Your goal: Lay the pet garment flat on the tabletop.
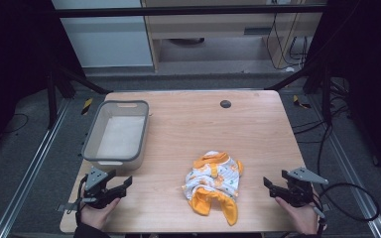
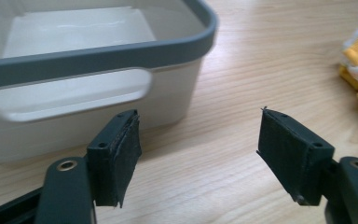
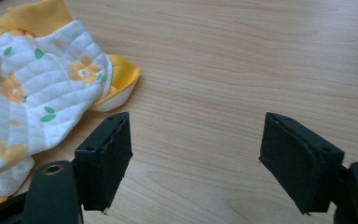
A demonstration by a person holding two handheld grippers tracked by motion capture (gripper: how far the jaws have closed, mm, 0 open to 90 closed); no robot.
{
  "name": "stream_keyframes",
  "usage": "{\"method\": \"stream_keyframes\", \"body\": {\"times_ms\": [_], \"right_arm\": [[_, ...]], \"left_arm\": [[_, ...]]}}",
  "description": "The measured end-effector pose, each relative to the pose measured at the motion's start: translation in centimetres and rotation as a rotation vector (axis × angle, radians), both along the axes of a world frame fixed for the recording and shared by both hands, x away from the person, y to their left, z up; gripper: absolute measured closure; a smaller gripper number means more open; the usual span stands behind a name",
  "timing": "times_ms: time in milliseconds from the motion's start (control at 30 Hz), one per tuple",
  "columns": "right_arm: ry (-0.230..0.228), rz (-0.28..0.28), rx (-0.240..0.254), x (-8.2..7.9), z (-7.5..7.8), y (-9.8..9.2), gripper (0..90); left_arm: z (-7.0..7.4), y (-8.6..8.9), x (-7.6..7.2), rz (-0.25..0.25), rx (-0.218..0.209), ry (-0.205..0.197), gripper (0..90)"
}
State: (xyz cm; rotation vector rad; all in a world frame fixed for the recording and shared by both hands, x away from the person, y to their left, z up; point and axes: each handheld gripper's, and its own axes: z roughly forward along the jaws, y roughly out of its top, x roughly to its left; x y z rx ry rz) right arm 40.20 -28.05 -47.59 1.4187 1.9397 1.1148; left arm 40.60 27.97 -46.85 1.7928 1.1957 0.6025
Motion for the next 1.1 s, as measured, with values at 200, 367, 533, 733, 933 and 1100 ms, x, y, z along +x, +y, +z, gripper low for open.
{"method": "stream_keyframes", "body": {"times_ms": [200, 367, 533, 733, 933, 1100], "right_arm": [[0.002, 0.047, 0.009, -0.1, 0.1, 0.2, 30.2], [-0.008, 0.071, 0.009, -0.3, 0.4, 0.7, 33.7], [-0.024, 0.105, 0.022, -0.4, 0.9, 1.3, 37.4], [-0.018, 0.145, 0.009, 0.2, 1.1, 1.8, 42.0], [-0.025, 0.174, 0.019, 0.7, 1.6, 2.6, 43.6], [-0.041, 0.191, 0.026, 1.1, 2.3, 3.1, 44.4]], "left_arm": [[0.4, -1.3, -0.6, -0.062, 0.027, -0.022, 32.4], [0.7, -1.8, -0.9, -0.092, 0.025, -0.028, 33.8], [1.2, -2.1, -0.8, -0.109, 0.036, -0.038, 35.4], [1.9, -2.9, -0.3, -0.136, 0.04, -0.043, 38.3], [2.4, -4.7, 0.3, -0.185, 0.062, -0.062, 38.3], [2.9, -5.4, 0.7, -0.195, 0.057, -0.067, 37.8]]}}
